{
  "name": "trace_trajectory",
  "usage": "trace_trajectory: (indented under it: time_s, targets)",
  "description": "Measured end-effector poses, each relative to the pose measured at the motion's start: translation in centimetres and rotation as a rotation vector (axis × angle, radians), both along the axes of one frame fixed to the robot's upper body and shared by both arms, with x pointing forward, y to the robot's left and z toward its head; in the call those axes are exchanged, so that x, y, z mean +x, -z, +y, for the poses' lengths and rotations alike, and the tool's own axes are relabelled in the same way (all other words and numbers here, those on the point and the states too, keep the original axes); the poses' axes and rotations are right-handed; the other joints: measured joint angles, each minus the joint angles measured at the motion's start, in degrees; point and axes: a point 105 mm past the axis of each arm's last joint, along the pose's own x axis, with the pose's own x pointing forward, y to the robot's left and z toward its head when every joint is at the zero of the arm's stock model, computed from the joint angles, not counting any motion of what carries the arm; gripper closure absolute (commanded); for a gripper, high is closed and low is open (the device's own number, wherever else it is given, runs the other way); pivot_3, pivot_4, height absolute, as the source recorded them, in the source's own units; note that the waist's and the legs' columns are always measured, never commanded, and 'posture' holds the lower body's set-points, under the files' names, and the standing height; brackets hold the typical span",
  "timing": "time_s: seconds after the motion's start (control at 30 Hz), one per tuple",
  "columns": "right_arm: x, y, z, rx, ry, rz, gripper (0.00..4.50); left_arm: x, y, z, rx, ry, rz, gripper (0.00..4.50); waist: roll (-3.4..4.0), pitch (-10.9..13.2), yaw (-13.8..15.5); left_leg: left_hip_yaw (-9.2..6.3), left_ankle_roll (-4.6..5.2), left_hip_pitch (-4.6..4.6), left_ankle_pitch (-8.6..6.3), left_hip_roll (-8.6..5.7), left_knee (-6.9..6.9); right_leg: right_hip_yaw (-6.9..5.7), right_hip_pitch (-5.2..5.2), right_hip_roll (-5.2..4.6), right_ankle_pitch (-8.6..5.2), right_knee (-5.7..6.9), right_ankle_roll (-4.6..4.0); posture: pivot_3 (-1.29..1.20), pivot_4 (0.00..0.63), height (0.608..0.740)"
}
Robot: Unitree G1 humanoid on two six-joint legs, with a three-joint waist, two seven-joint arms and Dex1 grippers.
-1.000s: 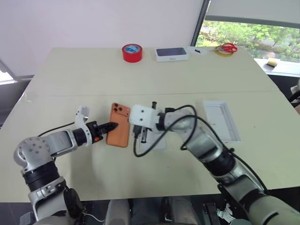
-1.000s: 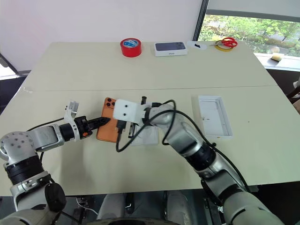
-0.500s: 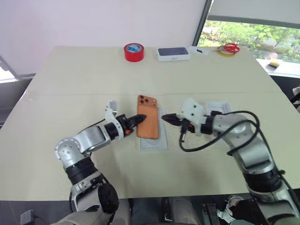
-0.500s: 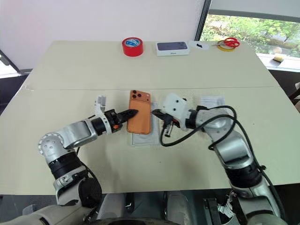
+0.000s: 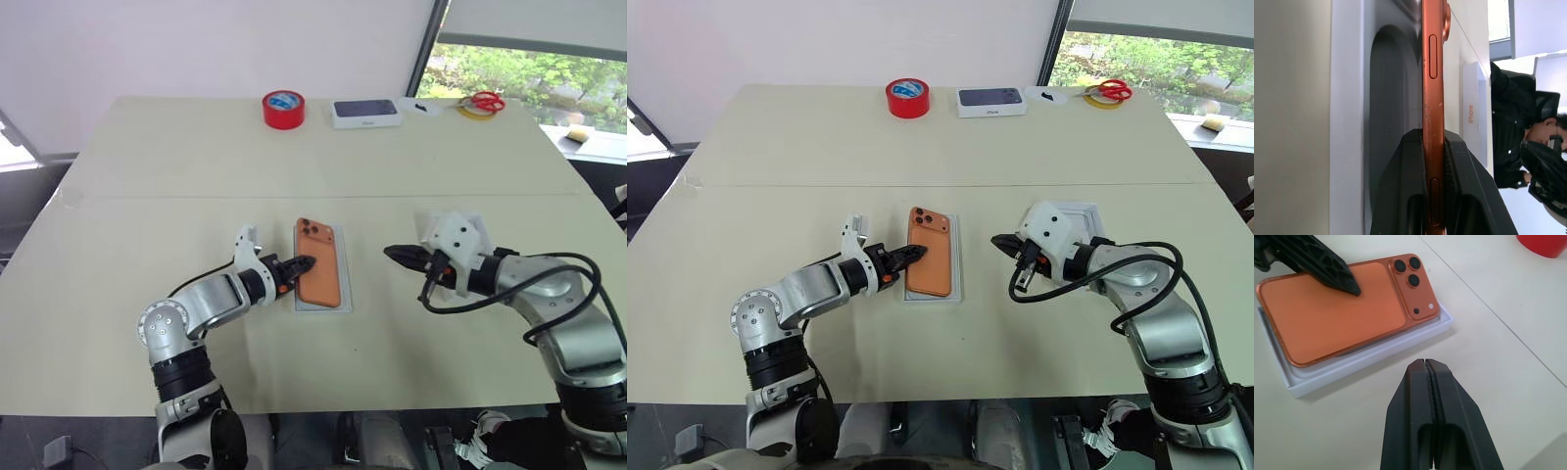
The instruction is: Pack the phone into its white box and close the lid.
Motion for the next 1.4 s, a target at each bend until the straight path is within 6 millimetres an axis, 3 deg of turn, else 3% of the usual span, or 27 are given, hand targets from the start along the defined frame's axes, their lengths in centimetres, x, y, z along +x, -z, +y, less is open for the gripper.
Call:
trace_trajectory:
  time_s: [0.27, 0.37, 0.5, 0.63, 0.77, 0.87, 0.97, 1.1, 1.4]
  targets:
    - [0.0, 0.2, 0.4, -0.003, -0.009, -0.002, 4.5, -0.7, -1.0, -0.3, -0.032, 0.06, -0.024, 0.15, 0.01, 0.0, 0.0, -0.03, 0.0, 0.03, 0.0, 0.0, 0.0, 0.0, 0.03, 0.0, 0.0, 0.0, 0.0, 0.0, 0.15, 0.73]
    - [0.0, 0.2, 0.6, -0.005, -0.014, -0.001, 4.5, -1.0, -1.5, 0.3, -0.021, 0.071, -0.043, 0.02, 0.05, 0.0, -0.1, -0.04, 0.0, 0.08, 0.0, 0.01, -0.02, 0.01, 0.05, 0.01, 0.0, 0.0, -0.01, 0.0, 0.15, 0.73]
    - [0.4, 0.0, 0.9, -0.024, -0.02, -0.016, 4.5, -1.1, -1.8, 3.0, 0.098, 0.065, -0.084, 0.02, 0.07, 0.0, -0.2, -0.04, -0.01, 0.1, 0.0, 0.03, -0.04, 0.02, 0.05, 0.04, -0.01, 0.0, -0.02, 0.0, 0.15, 0.73]
    - [1.6, 1.2, 0.4, -0.106, 0.028, -0.01, 4.5, -1.2, -2.8, 5.1, 0.226, 0.078, -0.163, 0.02, 0.06, 0.0, 0.1, 0.03, 0.0, 0.08, 0.0, 0.0, -0.02, 0.0, 0.07, 0.0, -0.01, -0.03, -0.02, 0.0, 0.15, 0.73]
    - [2.3, 2.8, 0.5, -0.149, 0.061, 0.036, 4.5, -0.6, -3.1, 7.1, 0.421, 0.06, -0.264, 1.33, 0.08, 0.0, 0.0, 0.13, -0.02, 0.06, 0.0, 0.0, -0.08, 0.0, 0.0, 0.02, -0.01, -0.05, -0.02, 0.0, 0.15, 0.73]
    - [3.0, 3.4, 1.3, -0.137, 0.094, 0.079, 4.5, 0.0, -2.8, 7.9, 0.594, 0.069, -0.338, 2.93, 0.1, 0.0, -0.2, 0.16, -0.04, 0.06, 0.01, 0.02, -0.12, 0.0, -0.05, 0.04, -0.01, -0.05, -0.04, 0.0, 0.15, 0.73]
    - [3.5, 3.8, 2.7, -0.131, 0.106, 0.103, 4.5, 0.4, -1.7, 7.0, 0.712, 0.148, -0.4, 4.46, 0.11, 0.0, 0.0, 0.18, -0.04, -0.01, 0.01, 0.02, -0.11, 0.0, -0.09, 0.02, -0.01, -0.05, -0.04, 0.0, 0.15, 0.73]
    - [3.6, 4.8, 4.4, -0.162, 0.11, 0.115, 4.5, 0.4, -0.4, 4.8, 0.776, 0.272, -0.455, 4.46, 0.11, 0.0, 0.0, 0.17, -0.04, -0.15, 0.01, 0.02, -0.06, -0.01, -0.2, 0.01, 0.0, -0.04, -0.03, 0.0, 0.15, 0.73]
    - [3.5, 5.9, 5.4, -0.195, 0.132, 0.128, 4.5, 0.8, 0.8, 1.8, 0.797, 0.392, -0.502, 4.46, 0.11, 0.0, 0.1, 0.17, -0.03, -0.15, 0.02, 0.03, -0.04, 0.0, -0.21, 0.04, 0.0, 0.0, -0.02, 0.0, 0.15, 0.73]
